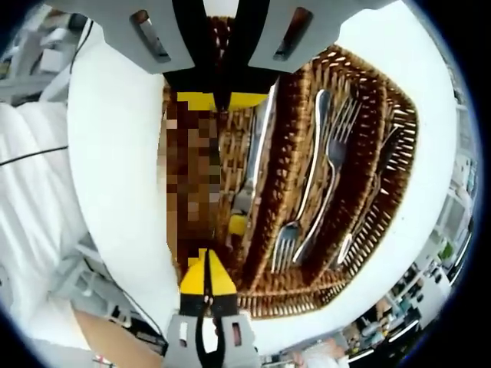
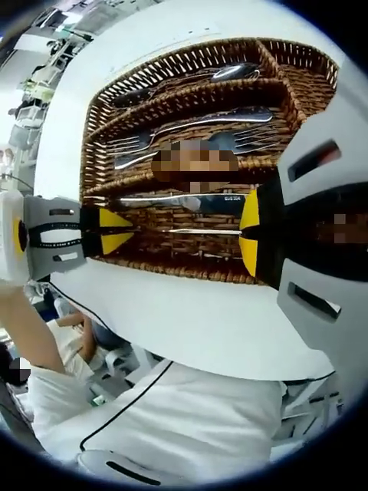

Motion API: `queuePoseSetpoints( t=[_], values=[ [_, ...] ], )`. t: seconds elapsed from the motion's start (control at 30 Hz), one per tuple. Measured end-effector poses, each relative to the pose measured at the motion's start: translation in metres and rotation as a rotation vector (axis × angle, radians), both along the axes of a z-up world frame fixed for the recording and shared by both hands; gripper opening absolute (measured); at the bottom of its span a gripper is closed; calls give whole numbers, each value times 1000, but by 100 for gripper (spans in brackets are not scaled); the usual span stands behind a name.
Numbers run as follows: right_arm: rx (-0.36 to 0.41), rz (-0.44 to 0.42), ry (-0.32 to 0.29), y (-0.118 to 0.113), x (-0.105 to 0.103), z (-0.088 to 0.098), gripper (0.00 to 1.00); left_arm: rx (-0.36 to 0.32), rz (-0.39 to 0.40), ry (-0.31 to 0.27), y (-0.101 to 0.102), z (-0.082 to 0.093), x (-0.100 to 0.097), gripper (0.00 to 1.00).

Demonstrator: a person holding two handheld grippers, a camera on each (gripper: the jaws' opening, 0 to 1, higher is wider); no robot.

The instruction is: Arrange the knives, forks, and spoons in their matching storage slots by inserting each utensil handle-first until every utensil is classified and aligned in the correct compartment

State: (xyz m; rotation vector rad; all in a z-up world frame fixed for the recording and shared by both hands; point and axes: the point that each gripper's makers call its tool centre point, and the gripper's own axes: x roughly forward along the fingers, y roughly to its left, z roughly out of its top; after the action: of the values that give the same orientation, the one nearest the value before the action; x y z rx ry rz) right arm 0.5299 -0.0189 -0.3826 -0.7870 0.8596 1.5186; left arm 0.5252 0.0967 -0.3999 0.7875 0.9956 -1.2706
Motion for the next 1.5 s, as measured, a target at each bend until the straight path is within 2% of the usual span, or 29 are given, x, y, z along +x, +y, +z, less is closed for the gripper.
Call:
queuePoseSetpoints(
  t=[0.1,0.13,0.2,0.27,0.4,0.53,0.67,0.7,0.8,0.83,0.93,0.97,1.03,1.13,1.5],
  values=[
    [-22,40,-14,-4,-6,-4,3,1,2,-1,0,-1,1,2],
    [-40,56,-45,-6,-2,-7,5,2,2,-2,0,-1,1,2],
    [-50,55,-50,-7,2,-8,8,-1,8,0,1,-1,2,2],
    [-57,96,-47,-6,-5,-10,4,-3,8,0,0,-1,1,2],
    [-62,94,-70,-5,-4,-11,4,-4,9,1,0,0,1,2],
    [-69,76,-49,-4,-4,-10,3,-1,4,1,0,1,1,2],
    [-50,28,28,-3,-4,-3,3,11,-13,7,0,4,-2,2],
    [-56,19,30,-5,-1,-4,3,11,-13,9,0,5,-2,2],
    [-89,41,54,-10,-6,-9,3,-11,-9,27,-5,6,-3,2],
    [-84,44,84,-10,-11,-9,3,-5,-13,33,-6,4,-4,2],
    [-79,28,83,-9,-9,-10,3,18,-20,33,-4,-2,-5,2],
    [-88,20,58,-10,-5,-13,3,18,-19,34,-4,-2,-5,2],
    [-79,21,97,-9,-12,-11,4,16,-9,42,-2,-1,-4,2],
    [-75,19,99,-10,-9,-11,4,6,1,48,-2,-1,-5,2],
    [-59,12,41,-9,-2,-13,6,4,-5,0,4,0,2,9]
  ],
)
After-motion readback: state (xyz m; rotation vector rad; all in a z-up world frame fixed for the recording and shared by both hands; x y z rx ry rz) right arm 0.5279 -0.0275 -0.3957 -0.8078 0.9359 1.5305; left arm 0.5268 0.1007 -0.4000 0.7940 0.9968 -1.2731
